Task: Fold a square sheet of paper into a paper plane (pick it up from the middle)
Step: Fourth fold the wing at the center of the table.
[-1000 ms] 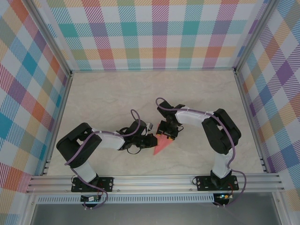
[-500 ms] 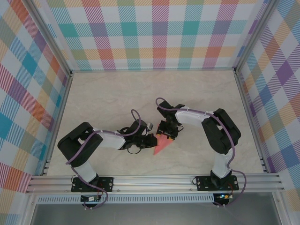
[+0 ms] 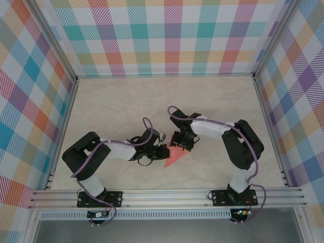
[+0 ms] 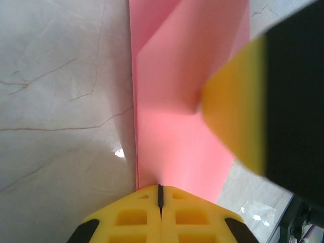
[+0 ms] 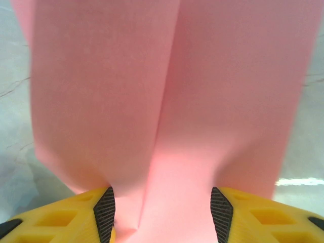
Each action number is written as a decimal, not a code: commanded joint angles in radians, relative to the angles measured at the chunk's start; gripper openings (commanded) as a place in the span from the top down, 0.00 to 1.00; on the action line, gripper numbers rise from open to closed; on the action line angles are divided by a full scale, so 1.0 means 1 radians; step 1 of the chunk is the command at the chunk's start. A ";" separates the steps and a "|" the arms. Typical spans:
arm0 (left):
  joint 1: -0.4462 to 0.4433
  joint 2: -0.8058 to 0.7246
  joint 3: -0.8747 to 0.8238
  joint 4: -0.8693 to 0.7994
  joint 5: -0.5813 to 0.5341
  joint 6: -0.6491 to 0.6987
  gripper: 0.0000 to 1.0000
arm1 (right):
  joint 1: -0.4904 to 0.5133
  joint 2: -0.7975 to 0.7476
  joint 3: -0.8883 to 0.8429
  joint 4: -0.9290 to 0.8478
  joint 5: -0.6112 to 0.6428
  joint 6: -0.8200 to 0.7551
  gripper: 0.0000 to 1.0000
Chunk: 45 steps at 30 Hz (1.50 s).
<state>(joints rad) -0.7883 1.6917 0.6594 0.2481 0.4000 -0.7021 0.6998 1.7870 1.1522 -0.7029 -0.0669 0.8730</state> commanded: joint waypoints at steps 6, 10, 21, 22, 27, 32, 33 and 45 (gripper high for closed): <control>0.008 0.054 -0.015 -0.169 -0.026 0.031 1.00 | -0.014 -0.269 -0.083 0.107 -0.039 -0.096 0.45; 0.008 0.059 -0.012 -0.179 -0.033 0.029 1.00 | -0.020 -0.299 -0.196 0.258 -0.101 -0.141 0.69; 0.008 0.068 -0.006 -0.195 -0.039 0.016 1.00 | -0.025 -0.178 -0.314 0.537 -0.270 -0.204 0.98; 0.008 0.069 -0.005 -0.198 -0.039 0.015 1.00 | -0.025 -0.164 -0.313 0.545 -0.277 -0.204 0.98; 0.008 0.083 0.006 -0.215 -0.037 0.013 1.00 | -0.028 -0.113 -0.314 0.554 -0.283 -0.224 0.98; 0.009 0.092 0.019 -0.253 -0.036 0.017 1.00 | -0.056 -0.077 -0.330 0.559 -0.268 -0.242 0.98; 0.008 0.092 0.022 -0.263 -0.037 0.017 1.00 | -0.062 -0.071 -0.331 0.562 -0.267 -0.248 0.98; 0.008 0.095 0.025 -0.333 -0.024 0.041 1.00 | -0.218 -0.017 -0.323 0.615 -0.317 -0.313 0.98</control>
<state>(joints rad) -0.7826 1.7157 0.7265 0.1284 0.4236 -0.6861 0.5381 1.7428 0.8310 -0.1272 -0.4175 0.6029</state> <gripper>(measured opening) 0.040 0.045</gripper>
